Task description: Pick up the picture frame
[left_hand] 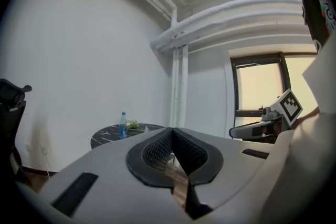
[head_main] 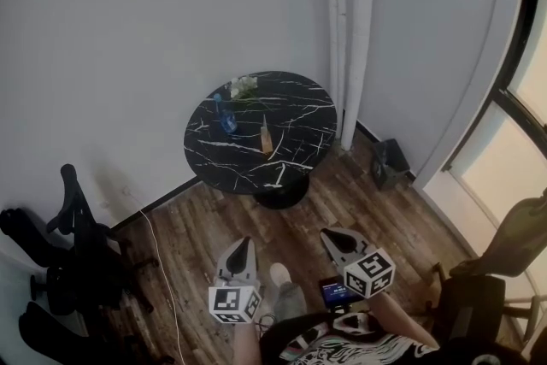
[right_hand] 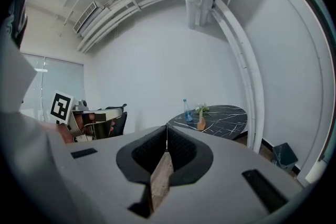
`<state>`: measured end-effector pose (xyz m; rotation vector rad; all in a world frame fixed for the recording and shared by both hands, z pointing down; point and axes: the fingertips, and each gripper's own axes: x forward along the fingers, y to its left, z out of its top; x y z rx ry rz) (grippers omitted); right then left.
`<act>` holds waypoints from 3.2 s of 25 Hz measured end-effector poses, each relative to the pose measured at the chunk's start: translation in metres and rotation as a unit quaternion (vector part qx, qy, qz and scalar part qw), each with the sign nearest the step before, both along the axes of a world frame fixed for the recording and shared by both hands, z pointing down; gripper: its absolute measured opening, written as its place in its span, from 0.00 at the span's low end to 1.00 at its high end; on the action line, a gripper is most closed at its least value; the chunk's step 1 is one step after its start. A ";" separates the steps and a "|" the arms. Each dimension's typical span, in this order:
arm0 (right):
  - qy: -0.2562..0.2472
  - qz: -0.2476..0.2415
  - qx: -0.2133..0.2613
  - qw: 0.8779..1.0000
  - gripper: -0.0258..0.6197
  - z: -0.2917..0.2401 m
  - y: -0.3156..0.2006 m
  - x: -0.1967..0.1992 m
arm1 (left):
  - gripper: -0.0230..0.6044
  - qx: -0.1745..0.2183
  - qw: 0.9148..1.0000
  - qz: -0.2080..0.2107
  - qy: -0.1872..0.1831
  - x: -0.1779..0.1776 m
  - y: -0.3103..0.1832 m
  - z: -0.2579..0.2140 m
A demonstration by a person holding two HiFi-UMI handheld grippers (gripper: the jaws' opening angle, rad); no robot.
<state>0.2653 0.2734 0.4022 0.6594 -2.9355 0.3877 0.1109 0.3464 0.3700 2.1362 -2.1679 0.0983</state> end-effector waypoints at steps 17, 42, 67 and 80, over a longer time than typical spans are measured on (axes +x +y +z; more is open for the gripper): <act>0.019 0.152 0.009 0.988 0.07 0.008 -0.263 -0.162 | 0.06 -0.025 0.997 0.068 0.007 -0.197 -0.265 0.035; 0.090 0.263 0.002 0.961 0.07 0.056 -0.336 -0.224 | 0.06 -0.042 0.985 0.165 0.032 -0.271 -0.393 0.081; 0.206 0.108 -0.084 0.969 0.29 0.191 -0.345 -0.286 | 0.07 -0.139 0.972 0.190 0.001 -0.267 -0.446 0.190; 0.224 0.086 -0.088 0.967 0.35 0.241 -0.363 -0.334 | 0.11 -0.154 0.966 0.208 0.002 -0.250 -0.478 0.223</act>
